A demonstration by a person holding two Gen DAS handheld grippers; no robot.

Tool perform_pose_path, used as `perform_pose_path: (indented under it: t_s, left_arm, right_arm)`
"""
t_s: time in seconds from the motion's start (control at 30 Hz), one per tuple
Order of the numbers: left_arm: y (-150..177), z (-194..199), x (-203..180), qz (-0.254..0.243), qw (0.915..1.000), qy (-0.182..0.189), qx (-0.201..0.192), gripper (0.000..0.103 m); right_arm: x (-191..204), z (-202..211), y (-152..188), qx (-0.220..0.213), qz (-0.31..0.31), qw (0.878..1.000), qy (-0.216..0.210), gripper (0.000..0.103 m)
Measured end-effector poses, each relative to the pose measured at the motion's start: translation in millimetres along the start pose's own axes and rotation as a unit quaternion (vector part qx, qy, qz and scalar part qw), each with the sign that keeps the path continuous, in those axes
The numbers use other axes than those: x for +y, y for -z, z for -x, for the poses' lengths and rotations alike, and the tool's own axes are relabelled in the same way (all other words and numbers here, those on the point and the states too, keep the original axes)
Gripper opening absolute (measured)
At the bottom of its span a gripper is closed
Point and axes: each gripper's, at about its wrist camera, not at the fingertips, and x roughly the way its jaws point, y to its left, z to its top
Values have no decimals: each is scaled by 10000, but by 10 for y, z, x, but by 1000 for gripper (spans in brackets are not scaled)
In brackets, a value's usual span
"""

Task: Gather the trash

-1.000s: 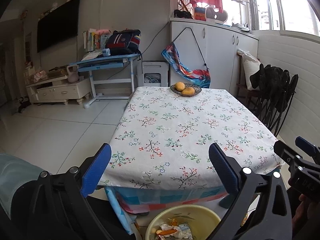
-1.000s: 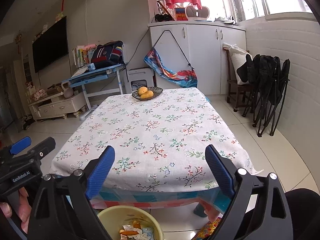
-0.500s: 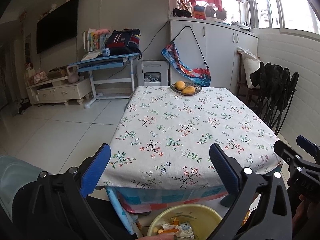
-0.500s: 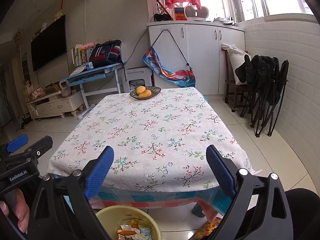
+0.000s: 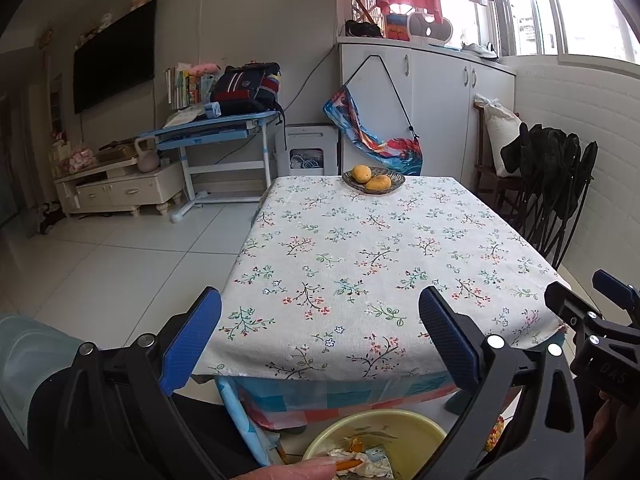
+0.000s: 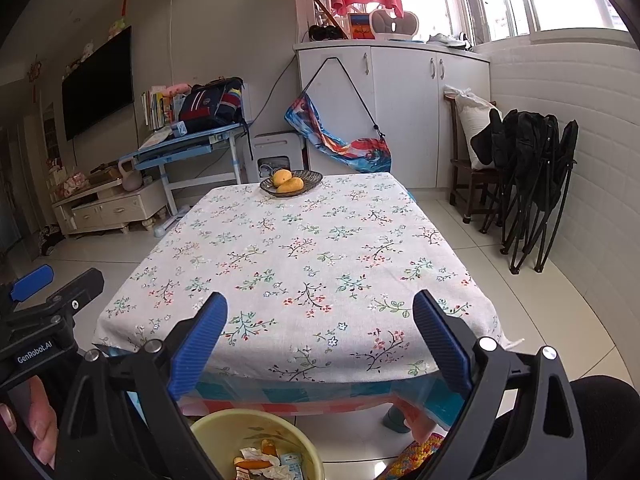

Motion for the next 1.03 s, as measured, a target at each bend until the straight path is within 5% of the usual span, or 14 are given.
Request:
perform_pose_path:
  t_s: [0.77,0.93,1.03]
  left_arm:
    - [71,-57,-108,-317,9994,-98,98,96]
    - [83,-130,-159,-517,9971,122,536,96]
    - [70,-100,-112,-401,9980,125,463,96]
  right_arm:
    - [20,-25,39,45,14,10000,-11,90]
    - [21,-26,34,48,8,10000,-6,90]
    - [38,-18,49,49,-5,10000,-9,90]
